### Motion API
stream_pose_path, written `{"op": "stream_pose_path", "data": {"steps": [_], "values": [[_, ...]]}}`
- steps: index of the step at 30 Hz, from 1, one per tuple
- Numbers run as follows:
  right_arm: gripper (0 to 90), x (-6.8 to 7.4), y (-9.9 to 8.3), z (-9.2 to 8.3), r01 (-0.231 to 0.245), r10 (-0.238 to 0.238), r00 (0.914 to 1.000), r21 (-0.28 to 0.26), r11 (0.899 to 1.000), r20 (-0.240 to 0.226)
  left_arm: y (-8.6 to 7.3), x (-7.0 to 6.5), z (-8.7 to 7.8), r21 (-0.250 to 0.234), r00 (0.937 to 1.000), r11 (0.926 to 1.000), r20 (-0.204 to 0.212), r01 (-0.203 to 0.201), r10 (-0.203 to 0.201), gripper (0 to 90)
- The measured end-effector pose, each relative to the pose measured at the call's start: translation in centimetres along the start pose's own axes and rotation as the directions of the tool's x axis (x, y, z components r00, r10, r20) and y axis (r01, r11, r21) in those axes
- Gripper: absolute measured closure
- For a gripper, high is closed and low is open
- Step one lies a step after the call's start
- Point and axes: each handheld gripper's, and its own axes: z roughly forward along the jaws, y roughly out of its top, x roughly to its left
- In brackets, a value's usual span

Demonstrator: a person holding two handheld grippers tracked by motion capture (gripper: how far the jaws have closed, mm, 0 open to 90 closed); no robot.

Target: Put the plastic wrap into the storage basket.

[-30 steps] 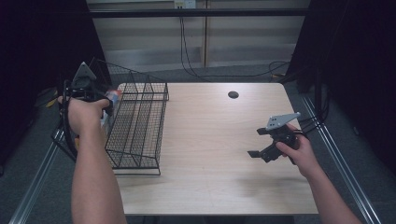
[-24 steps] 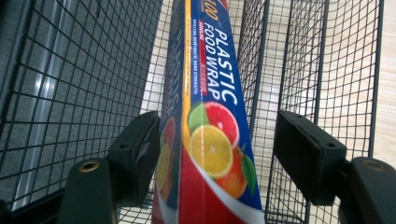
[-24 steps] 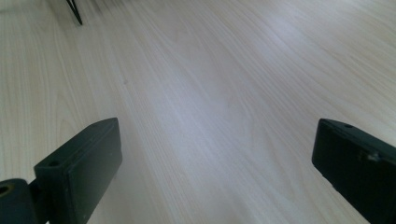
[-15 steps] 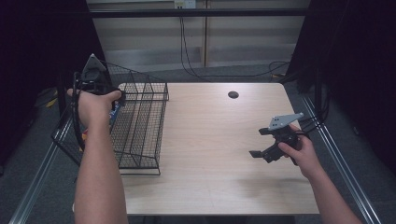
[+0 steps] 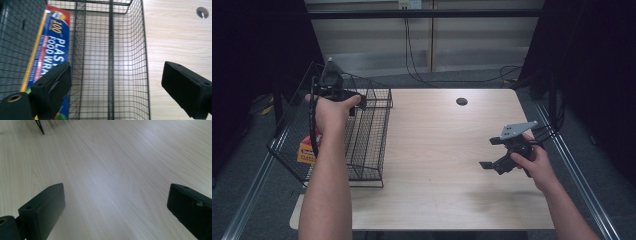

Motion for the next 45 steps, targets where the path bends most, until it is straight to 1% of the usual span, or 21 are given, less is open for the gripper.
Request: {"op": "stream_pose_path", "data": {"steps": [4, 6, 10, 13, 15, 17, 18, 20, 21, 22, 24, 27, 30, 32, 33, 34, 36, 39, 40, 43, 45], "values": [[1.5, 0.0, 0.0, 0.0, -0.003, 0.003, 1.0000, 0.003, 1.000, -0.009, 0.0, -0.8, 0.2, -0.010, 0.9995, 0.9998, 0.028, -0.017, 0.017, 9.2], [1.5, 0.0, 0.0, 0.1, -0.002, 0.002, 1.0000, 0.003, 1.000, -0.009, -0.1, -1.2, 0.4, -0.009, 0.9986, 0.9994, 0.042, -0.032, 0.033, 8.8], [1.5, 0.0, 0.0, 0.0, -0.001, 0.001, 1.0000, 0.003, 1.000, -0.010, -0.3, -1.9, 0.9, -0.016, 0.9953, 0.9983, 0.079, -0.056, 0.057, 7.9], [1.5, 0.0, 0.0, 0.0, 0.000, 0.000, 1.0000, 0.003, 1.000, -0.009, -0.4, -2.2, 1.1, -0.020, 0.9932, 0.9975, 0.094, -0.068, 0.069, 7.4], [1.5, 0.0, 0.0, 0.0, 0.001, -0.001, 1.0000, 0.000, 1.000, -0.005, -0.5, -2.4, 1.2, -0.017, 0.9923, 0.9969, 0.097, -0.077, 0.078, 7.1], [1.5, 0.0, 0.0, 0.0, 0.001, -0.001, 1.0000, -0.001, 1.000, -0.004, -0.6, -2.6, 1.3, -0.018, 0.9905, 0.9958, 0.103, -0.090, 0.091, 6.9], [1.5, 0.0, 0.0, 0.0, 0.002, -0.002, 1.0000, -0.001, 1.000, -0.003, -0.6, -2.8, 1.4, -0.021, 0.9899, 0.9957, 0.108, -0.090, 0.092, 6.8], [1.5, 0.0, 0.0, 0.0, 0.005, -0.005, 1.0000, 0.002, 1.000, -0.001, -0.8, -3.0, 1.6, -0.021, 0.9875, 0.9956, 0.127, -0.091, 0.093, 6.6], [1.5, 0.0, 0.0, 0.0, 0.004, -0.004, 1.0000, 0.001, 1.000, 0.001, -0.9, -3.0, 1.7, -0.019, 0.9854, 0.9944, 0.133, -0.104, 0.106, 6.5], [1.5, 0.0, 0.0, 0.0, 0.002, -0.002, 1.0000, 0.001, 1.000, 0.000, -0.9, -3.2, 1.8, -0.020, 0.9844, 0.9942, 0.139, -0.106, 0.108, 6.5], [1.5, 0.0, 0.0, 0.0, 0.005, -0.005, 1.0000, 0.001, 1.000, 0.000, -1.1, -3.4, 2.0, -0.028, 0.9829, 0.9937, 0.147, -0.108, 0.111, 6.3], [1.5, 0.0, 0.0, 0.0, 0.004, -0.004, 1.0000, 0.002, 1.000, -0.002, -1.4, -3.8, 2.3, -0.024, 0.9791, 0.9916, 0.157, -0.127, 0.129, 6.4], [1.5, 0.0, 0.0, 0.0, 0.004, -0.004, 1.0000, 0.004, 1.000, -0.007, -1.7, -4.3, 2.7, -0.021, 0.9733, 0.9890, 0.175, -0.147, 0.148, 6.5], [1.5, 0.0, 0.0, 0.1, 0.002, -0.002, 1.0000, 0.002, 1.000, -0.002, -1.9, -4.6, 2.9, -0.024, 0.9686, 0.9862, 0.186, -0.164, 0.165, 6.5], [1.5, 0.0, 0.0, 0.1, 0.003, -0.003, 1.0000, 0.003, 1.000, -0.003, -2.0, -4.8, 3.0, -0.027, 0.9670, 0.9859, 0.192, -0.165, 0.167, 6.5], [1.5, 0.0, 0.0, 0.1, 0.001, -0.001, 1.0000, 0.005, 1.000, -0.004, -2.0, -4.9, 3.0, -0.027, 0.9639, 0.9845, 0.200, -0.174, 0.175, 6.5], [1.5, 0.0, 0.0, 0.1, 0.001, -0.001, 1.0000, 0.007, 1.000, -0.004, -2.2, -5.3, 3.2, -0.030, 0.9613, 0.9837, 0.209, -0.177, 0.180, 6.5], [1.5, 0.0, 0.0, 0.1, -0.005, 0.005, 1.0000, 0.004, 1.000, -0.001, -2.4, -5.7, 3.5, -0.030, 0.9530, 0.9785, 0.223, -0.204, 0.206, 6.4], [1.5, -0.1, 0.0, 0.1, -0.006, 0.006, 1.0000, 0.004, 1.000, -0.001, -2.5, -5.9, 3.6, -0.033, 0.9525, 0.9794, 0.228, -0.199, 0.202, 6.4], [1.5, -0.1, -0.1, 0.0, -0.005, 0.005, 1.0000, 0.004, 1.000, 0.007, -2.8, -6.3, 3.8, -0.034, 0.9441, 0.9747, 0.243, -0.221, 0.223, 6.3], [1.5, -0.2, -0.1, 0.0, -0.008, 0.008, 1.0000, -0.001, 1.000, 0.001, -3.1, -6.7, 4.1, -0.035, 0.9413, 0.9740, 0.251, -0.224, 0.225, 6.4]]}}
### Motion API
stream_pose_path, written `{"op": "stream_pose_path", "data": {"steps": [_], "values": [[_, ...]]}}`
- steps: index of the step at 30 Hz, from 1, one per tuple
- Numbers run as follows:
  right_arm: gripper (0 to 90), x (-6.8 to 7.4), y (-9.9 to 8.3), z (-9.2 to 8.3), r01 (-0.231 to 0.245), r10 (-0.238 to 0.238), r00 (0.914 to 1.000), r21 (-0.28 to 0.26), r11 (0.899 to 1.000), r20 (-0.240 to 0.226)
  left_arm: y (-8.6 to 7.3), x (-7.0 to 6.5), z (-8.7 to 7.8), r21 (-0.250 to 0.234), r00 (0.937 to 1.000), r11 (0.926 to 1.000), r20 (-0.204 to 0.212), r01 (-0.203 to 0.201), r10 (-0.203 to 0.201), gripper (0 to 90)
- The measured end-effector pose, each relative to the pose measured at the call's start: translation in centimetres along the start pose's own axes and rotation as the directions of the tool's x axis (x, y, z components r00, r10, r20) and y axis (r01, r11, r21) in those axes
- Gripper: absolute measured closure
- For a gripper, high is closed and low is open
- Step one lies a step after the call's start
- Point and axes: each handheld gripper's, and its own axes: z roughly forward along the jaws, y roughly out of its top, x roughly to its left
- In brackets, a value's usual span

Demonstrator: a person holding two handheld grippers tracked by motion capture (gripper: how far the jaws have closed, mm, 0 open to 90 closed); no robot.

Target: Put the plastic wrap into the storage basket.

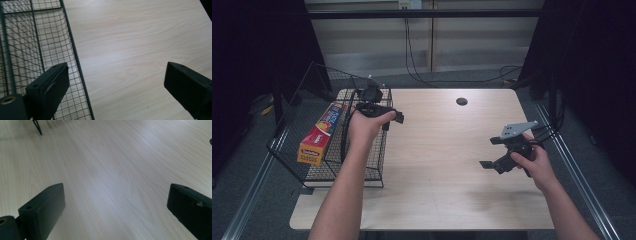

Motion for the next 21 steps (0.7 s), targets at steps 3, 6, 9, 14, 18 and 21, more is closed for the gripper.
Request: {"op": "stream_pose_path", "data": {"steps": [3, 6, 9, 14, 18, 21], "values": [[1.5, 0.0, 0.0, 0.0, 0.001, -0.001, 1.0000, -0.001, 1.000, 0.001, -0.2, -0.4, 0.4, 0.002, 0.9997, 0.9998, 0.015, -0.019, 0.019, 6.3], [1.5, 0.0, 0.0, 0.0, 0.000, 0.000, 1.0000, 0.000, 1.000, 0.001, -0.3, -0.8, 0.7, 0.008, 0.9989, 0.9991, 0.026, -0.041, 0.040, 6.4], [1.5, 0.0, 0.0, 0.0, 0.004, -0.004, 1.0000, 0.001, 1.000, 0.006, -0.4, -1.2, 1.0, 0.000, 0.9982, 0.9990, 0.040, -0.044, 0.044, 6.4], [1.5, 0.1, 0.0, 0.1, 0.001, -0.001, 1.0000, 0.005, 1.000, 0.007, -0.7, -1.8, 1.4, 0.003, 0.9954, 0.9968, 0.054, -0.080, 0.079, 6.4], [1.5, 0.0, -0.1, 0.1, 0.000, 0.000, 1.0000, 0.006, 1.000, 0.006, -1.2, -2.2, 1.9, 0.003, 0.9932, 0.9962, 0.078, -0.087, 0.086, 6.4], [1.5, 0.0, -0.1, 0.1, 0.001, -0.001, 1.0000, 0.006, 1.000, 0.005, -1.4, -2.4, 2.3, 0.013, 0.9915, 0.9955, 0.092, -0.094, 0.092, 6.3]]}}
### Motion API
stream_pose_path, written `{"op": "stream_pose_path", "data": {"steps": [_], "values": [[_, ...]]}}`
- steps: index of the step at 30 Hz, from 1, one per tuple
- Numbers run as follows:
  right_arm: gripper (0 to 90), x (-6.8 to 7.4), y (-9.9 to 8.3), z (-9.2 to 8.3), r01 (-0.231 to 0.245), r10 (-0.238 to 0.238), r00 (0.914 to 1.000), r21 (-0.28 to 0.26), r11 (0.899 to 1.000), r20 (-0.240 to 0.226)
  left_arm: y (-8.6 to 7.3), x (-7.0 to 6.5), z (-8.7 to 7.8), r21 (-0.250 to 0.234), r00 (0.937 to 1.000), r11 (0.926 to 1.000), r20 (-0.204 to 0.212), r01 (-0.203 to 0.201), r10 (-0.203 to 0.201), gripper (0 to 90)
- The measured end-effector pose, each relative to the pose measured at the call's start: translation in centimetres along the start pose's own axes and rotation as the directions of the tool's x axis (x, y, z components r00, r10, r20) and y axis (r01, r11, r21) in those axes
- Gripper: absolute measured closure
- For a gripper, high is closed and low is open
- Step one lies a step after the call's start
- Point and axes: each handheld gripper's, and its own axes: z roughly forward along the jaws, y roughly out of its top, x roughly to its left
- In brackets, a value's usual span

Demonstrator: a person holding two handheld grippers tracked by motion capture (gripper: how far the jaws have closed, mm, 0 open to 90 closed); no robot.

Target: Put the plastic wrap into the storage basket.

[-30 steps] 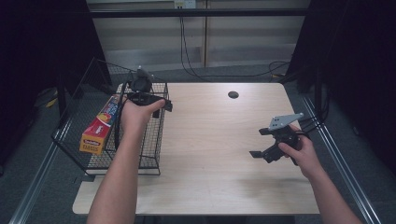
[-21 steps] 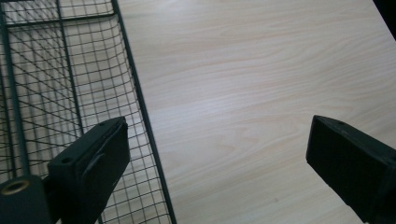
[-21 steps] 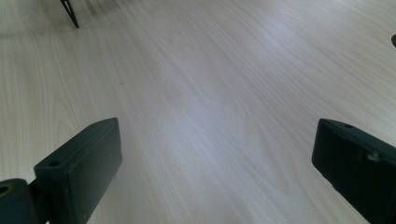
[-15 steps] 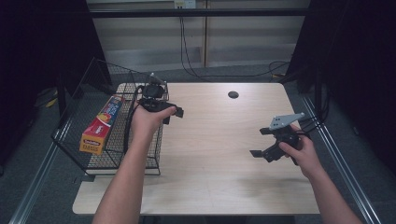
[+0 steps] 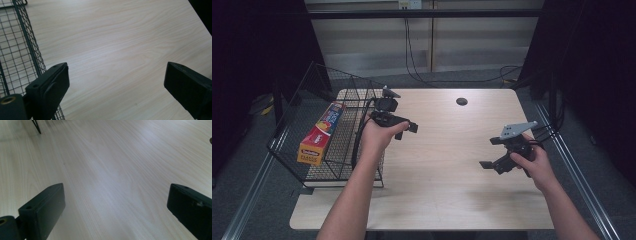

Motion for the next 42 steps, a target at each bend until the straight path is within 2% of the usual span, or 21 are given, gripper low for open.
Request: {"op": "stream_pose_path", "data": {"steps": [5, 12, 30, 37, 42], "values": [[1.5, 0.0, 0.0, 0.0, -0.003, 0.003, 1.0000, 0.000, 1.000, -0.005, -0.2, -0.5, 0.5, -0.003, 0.9998, 0.9999, 0.013, -0.015, 0.016, 6.4], [1.5, 0.0, 0.0, 0.1, -0.002, 0.002, 1.0000, 0.002, 1.000, 0.002, -0.9, -1.2, 1.5, -0.005, 0.9980, 0.9993, 0.052, -0.037, 0.037, 6.3], [1.5, -0.1, -0.3, 0.3, -0.005, 0.005, 0.9999, 0.005, 1.000, 0.010, -2.7, -2.7, 3.5, -0.013, 0.9877, 0.9947, 0.118, -0.102, 0.103, 6.3], [1.5, -0.2, -0.4, 0.5, -0.005, 0.005, 1.0000, 0.013, 1.000, 0.006, -3.5, -2.7, 4.1, -0.022, 0.9841, 0.9944, 0.143, -0.103, 0.105, 6.3], [1.5, -0.4, -0.6, 0.6, -0.010, 0.009, 0.9999, 0.018, 1.000, 0.013, -4.4, -2.6, 4.5, -0.011, 0.9824, 0.9924, 0.141, -0.122, 0.123, 6.2]]}}
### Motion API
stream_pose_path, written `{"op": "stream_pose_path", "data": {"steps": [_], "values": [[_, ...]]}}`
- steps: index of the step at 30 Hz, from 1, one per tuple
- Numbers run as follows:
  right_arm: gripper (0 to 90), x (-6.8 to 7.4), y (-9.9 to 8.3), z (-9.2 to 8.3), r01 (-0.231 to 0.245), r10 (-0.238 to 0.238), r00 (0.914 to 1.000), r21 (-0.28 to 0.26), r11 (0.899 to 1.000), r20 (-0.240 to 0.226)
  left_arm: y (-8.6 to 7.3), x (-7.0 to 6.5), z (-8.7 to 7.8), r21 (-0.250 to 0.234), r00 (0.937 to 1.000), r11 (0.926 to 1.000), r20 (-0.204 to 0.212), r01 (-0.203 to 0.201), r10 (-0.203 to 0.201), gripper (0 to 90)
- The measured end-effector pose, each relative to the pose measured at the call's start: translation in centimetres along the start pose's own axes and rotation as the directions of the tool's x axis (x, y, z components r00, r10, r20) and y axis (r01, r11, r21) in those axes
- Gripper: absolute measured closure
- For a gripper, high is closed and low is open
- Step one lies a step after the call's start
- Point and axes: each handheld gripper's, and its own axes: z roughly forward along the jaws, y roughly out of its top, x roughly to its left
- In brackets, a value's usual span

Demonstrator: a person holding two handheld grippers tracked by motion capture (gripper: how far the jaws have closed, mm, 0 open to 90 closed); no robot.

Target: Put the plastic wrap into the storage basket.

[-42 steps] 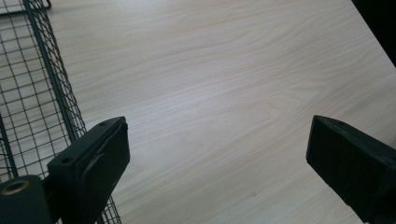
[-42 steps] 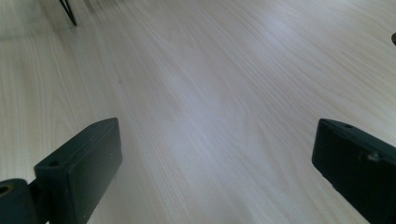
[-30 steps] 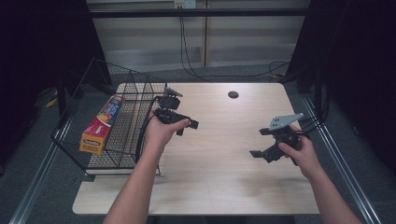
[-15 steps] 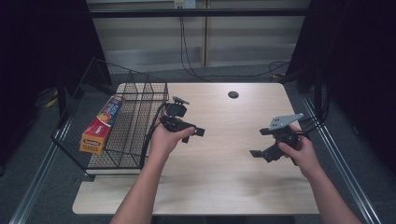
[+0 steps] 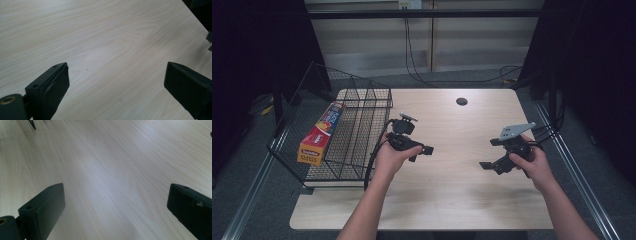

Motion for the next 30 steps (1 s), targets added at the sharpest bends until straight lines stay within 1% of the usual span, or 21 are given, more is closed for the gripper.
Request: {"op": "stream_pose_path", "data": {"steps": [1, 2, 4, 6, 7, 8, 9, 10, 11, 14, 15, 16, 20, 21, 22, 23, 26, 27, 28, 29, 30], "values": [[1.5, 0.0, 0.0, 0.0, 0.000, 0.000, 1.0000, -0.001, 1.000, 0.001, -0.2, 0.0, 0.1, -0.007, 1.0000, 1.0000, -0.006, 0.003, -0.003, 6.3], [1.5, 0.0, 0.0, 0.0, 0.000, 0.000, 1.0000, -0.001, 1.000, 0.001, -0.3, 0.0, 0.2, -0.006, 1.0000, 1.0000, -0.004, -0.004, 0.004, 6.2], [1.5, 0.0, -0.1, 0.0, -0.004, 0.004, 1.0000, -0.001, 1.000, 0.001, -0.7, -0.1, 0.4, -0.010, 1.0000, 0.9999, -0.002, 0.003, -0.003, 6.3], [1.5, 0.0, -0.1, 0.0, -0.003, 0.003, 1.0000, 0.001, 1.000, 0.002, -1.0, -0.2, 0.6, -0.007, 1.0000, 0.9999, -0.004, -0.009, 0.009, 6.3], [1.5, 0.0, -0.1, 0.0, -0.003, 0.003, 1.0000, 0.000, 1.000, 0.003, -1.1, -0.4, 0.8, -0.019, 1.0000, 0.9998, -0.004, 0.005, -0.005, 6.3], [1.5, 0.0, -0.1, 0.0, -0.003, 0.003, 1.0000, 0.000, 1.000, 0.002, -1.2, -0.3, 0.9, -0.008, 1.0000, 0.9999, 0.001, -0.008, 0.008, 6.3], [1.5, 0.0, -0.1, 0.0, -0.001, 0.001, 1.0000, -0.001, 1.000, 0.002, -1.3, -0.4, 1.0, -0.012, 1.0000, 0.9999, 0.001, -0.002, 0.002, 6.3], [1.5, 0.0, -0.1, 0.1, -0.001, 0.001, 1.0000, 0.001, 1.000, 0.002, -1.4, -0.4, 1.1, -0.005, 1.0000, 0.9999, -0.003, -0.009, 0.009, 6.2], [1.5, 0.0, -0.1, 0.1, -0.004, 0.004, 1.0000, 0.002, 1.000, 0.002, -1.5, -0.3, 1.2, 0.003, 0.9999, 0.9999, 0.004, -0.012, 0.012, 6.3], [1.5, 0.0, -0.1, 0.1, -0.005, 0.005, 1.0000, 0.002, 1.000, -0.002, -1.8, -0.4, 1.6, -0.002, 1.0000, 1.0000, 0.001, -0.010, 0.010, 6.2], [1.5, 0.0, -0.2, 0.1, -0.003, 0.003, 1.0000, 0.003, 1.000, 0.004, -1.8, -0.4, 1.7, -0.001, 0.9998, 0.9999, 0.006, -0.017, 0.017, 6.2], [1.5, 0.0, -0.2, 0.2, -0.004, 0.004, 1.0000, 0.003, 1.000, 0.003, -1.9, -0.4, 1.8, 0.000, 0.9998, 0.9999, 0.013, -0.013, 0.013, 6.2], [1.5, 0.1, -0.2, 0.3, 0.001, -0.001, 1.0000, 0.004, 1.000, 0.000, -2.5, -0.5, 2.4, -0.005, 0.9998, 0.9999, 0.016, -0.013, 0.013, 6.2], [1.5, 0.2, -0.2, 0.3, 0.003, -0.003, 1.0000, 0.006, 1.000, -0.004, -2.7, -0.5, 2.5, 0.003, 0.9995, 0.9997, 0.019, -0.025, 0.025, 6.2], [1.5, 0.2, -0.2, 0.4, 0.004, -0.004, 1.0000, 0.007, 1.000, -0.003, -2.9, -0.5, 2.7, -0.001, 0.9996, 0.9999, 0.024, -0.016, 0.016, 6.2], [1.5, 0.2, -0.2, 0.4, 0.004, -0.004, 1.0000, 0.007, 1.000, -0.006, -3.0, -0.6, 2.8, 0.009, 0.9994, 0.9997, 0.026, -0.022, 0.022, 6.2], [1.5, 0.2, -0.2, 0.4, 0.006, -0.005, 1.0000, 0.004, 1.000, -0.006, -3.4, -0.7, 3.0, 0.006, 0.9995, 0.9997, 0.020, -0.023, 0.023, 6.2], [1.5, 0.2, -0.2, 0.4, 0.003, -0.003, 1.0000, 0.004, 1.000, -0.004, -3.6, -0.7, 3.0, -0.004, 0.9997, 0.9999, 0.021, -0.011, 0.011, 6.3], [1.5, 0.2, -0.2, 0.4, 0.006, -0.006, 1.0000, 0.005, 1.000, -0.002, -3.7, -0.6, 3.0, 0.003, 0.9992, 0.9996, 0.030, -0.027, 0.027, 6.3], [1.5, 0.2, -0.3, 0.5, 0.007, -0.007, 1.0000, 0.008, 1.000, -0.001, -3.8, -0.7, 3.0, 0.000, 0.9992, 0.9998, 0.032, -0.022, 0.022, 6.3], [1.5, 0.2, -0.3, 0.5, 0.006, -0.006, 1.0000, 0.011, 1.000, -0.004, -3.9, -0.7, 3.1, 0.006, 0.9994, 0.9997, 0.023, -0.025, 0.025, 6.2]]}}
